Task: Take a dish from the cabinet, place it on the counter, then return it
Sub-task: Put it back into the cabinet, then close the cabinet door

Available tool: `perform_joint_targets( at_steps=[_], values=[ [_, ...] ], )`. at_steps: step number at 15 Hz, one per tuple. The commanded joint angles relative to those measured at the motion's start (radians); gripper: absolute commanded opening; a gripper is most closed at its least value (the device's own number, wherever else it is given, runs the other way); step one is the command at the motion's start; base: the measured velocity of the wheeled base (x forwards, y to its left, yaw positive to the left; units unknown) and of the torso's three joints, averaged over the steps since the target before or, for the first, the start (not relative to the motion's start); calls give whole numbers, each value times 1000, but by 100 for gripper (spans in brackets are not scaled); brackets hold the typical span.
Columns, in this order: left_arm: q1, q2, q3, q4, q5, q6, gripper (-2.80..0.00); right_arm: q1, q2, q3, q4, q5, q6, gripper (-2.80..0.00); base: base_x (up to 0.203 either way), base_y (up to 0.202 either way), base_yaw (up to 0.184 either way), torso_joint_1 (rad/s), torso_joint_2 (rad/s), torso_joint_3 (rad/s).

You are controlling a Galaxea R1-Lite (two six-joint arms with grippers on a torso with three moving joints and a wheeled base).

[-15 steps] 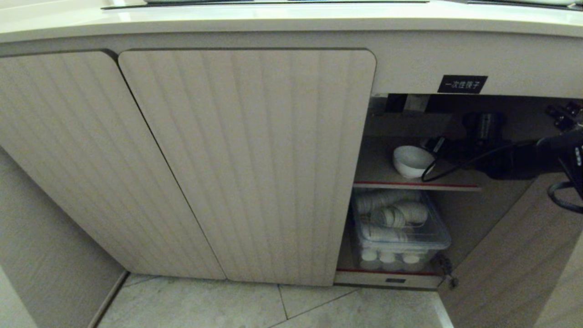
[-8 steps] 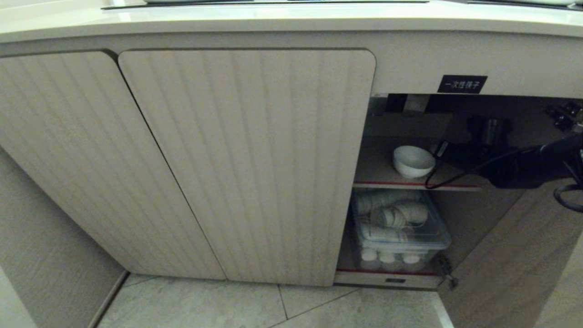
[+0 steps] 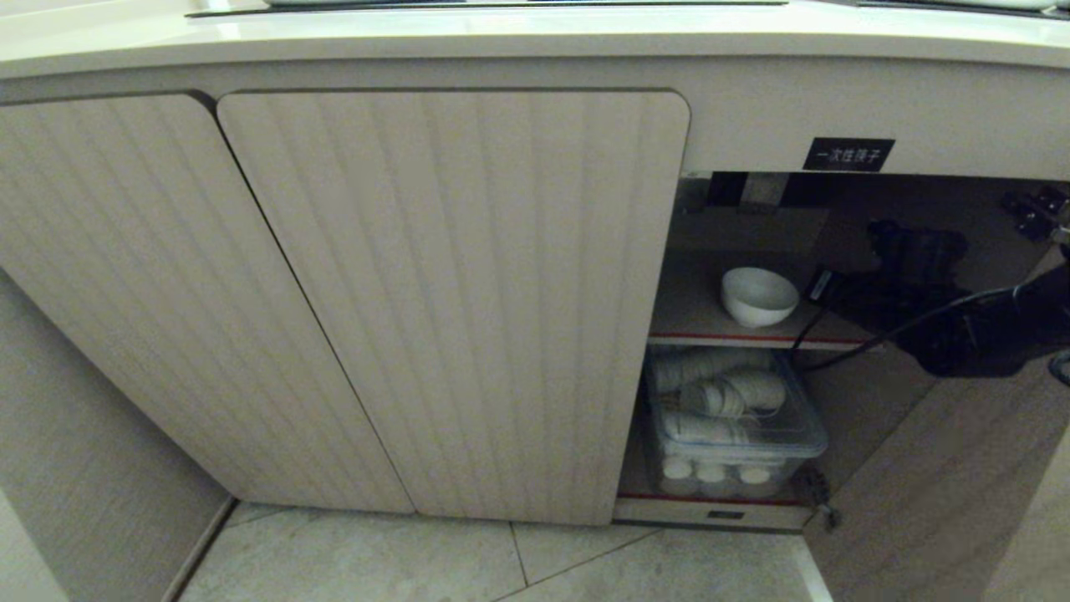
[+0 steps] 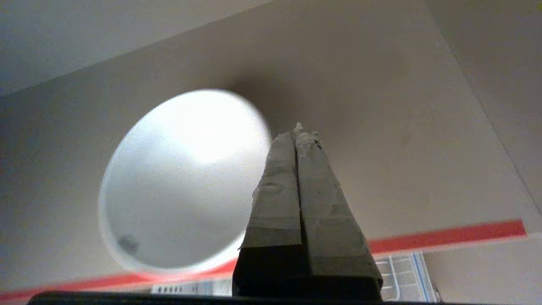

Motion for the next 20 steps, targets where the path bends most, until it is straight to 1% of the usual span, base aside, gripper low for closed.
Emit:
perform_joint_targets(
  at_steps=[1, 5, 7, 11, 14, 16, 20],
  values=[
    [0, 0, -1, 0, 1, 0, -280, 0, -43, 67, -43, 14, -1, -280, 0, 0, 0, 0, 0, 0],
    [0, 0, 0, 0, -1, 0, -280, 1, -117, 256, -167, 68, -30, -280, 0, 0, 0, 0, 0, 0],
    [0, 0, 0, 0, -1, 0, -280, 2, -162, 322, -199, 92, -36, -280, 0, 0, 0, 0, 0, 0],
    [0, 0, 0, 0, 1, 0, -280, 8, -243, 413, -206, 106, -41, -280, 0, 0, 0, 0, 0, 0],
    [0, 0, 0, 0, 0, 0, -280, 8, -319, 476, -202, 137, -43, -280, 0, 0, 0, 0, 0, 0],
    [1, 0, 0, 0, 0, 0, -280, 13, -381, 534, -198, 142, -44, -280, 0, 0, 0, 0, 0, 0],
    [0, 0, 0, 0, 1, 0, -280, 15, -491, 677, -205, 155, -91, -280, 0, 0, 0, 0, 0, 0]
  ],
)
